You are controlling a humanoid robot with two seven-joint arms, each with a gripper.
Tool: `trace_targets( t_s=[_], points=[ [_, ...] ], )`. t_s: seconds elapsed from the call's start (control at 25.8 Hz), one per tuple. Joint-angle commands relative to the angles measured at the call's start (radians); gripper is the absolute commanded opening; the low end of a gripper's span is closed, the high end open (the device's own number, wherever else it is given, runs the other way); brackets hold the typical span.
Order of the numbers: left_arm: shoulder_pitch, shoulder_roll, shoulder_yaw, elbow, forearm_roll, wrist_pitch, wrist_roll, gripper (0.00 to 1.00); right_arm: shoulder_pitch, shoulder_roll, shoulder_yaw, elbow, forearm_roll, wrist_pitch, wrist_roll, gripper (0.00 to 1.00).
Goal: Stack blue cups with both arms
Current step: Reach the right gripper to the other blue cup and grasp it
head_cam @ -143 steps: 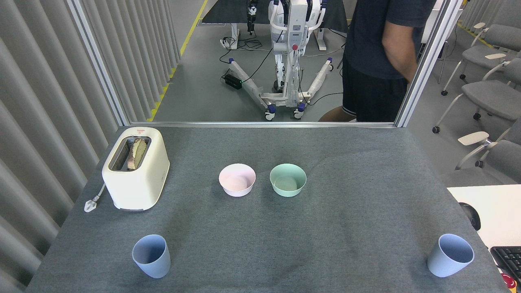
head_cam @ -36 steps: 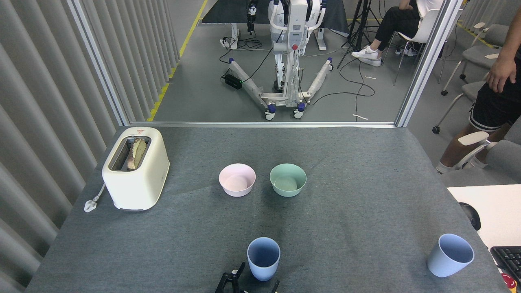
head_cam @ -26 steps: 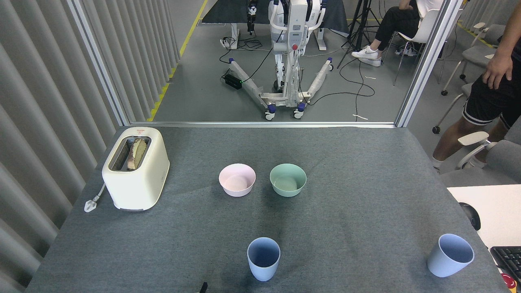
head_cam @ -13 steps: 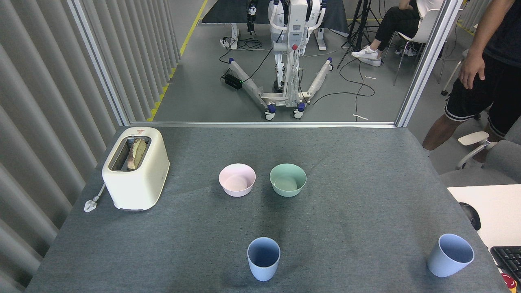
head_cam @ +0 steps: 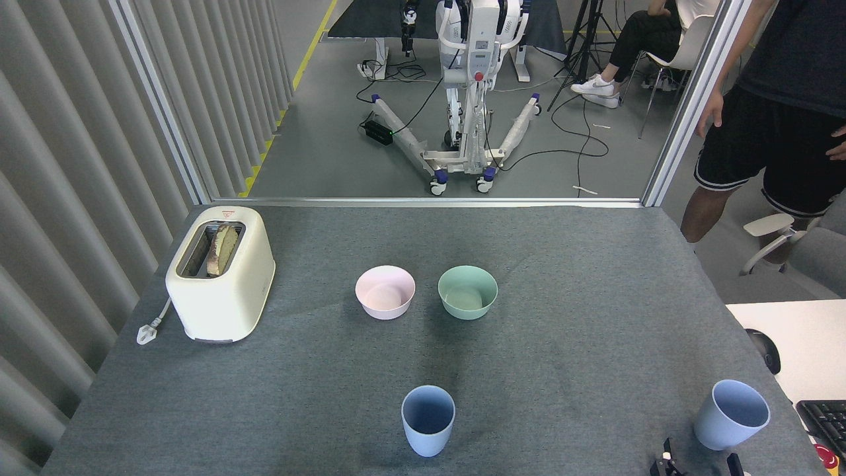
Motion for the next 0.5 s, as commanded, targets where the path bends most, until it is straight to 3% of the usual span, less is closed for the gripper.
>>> trace_targets(
  t_s=[0.0,0.46],
  points=[
    [-0.001,0.0,0.0,0.0,0.0,0.0,0.001,1.0,-0.025,-0.018,-0.002,0.033,-0.001,0.001,-0.008,1.0],
    [-0.001,0.0,0.0,-0.002,0.0,-0.001,0.002,1.0,-0.039,-0.038,-0.003,0.053,-0.039,0.027,-0.026,1.0]
  ],
)
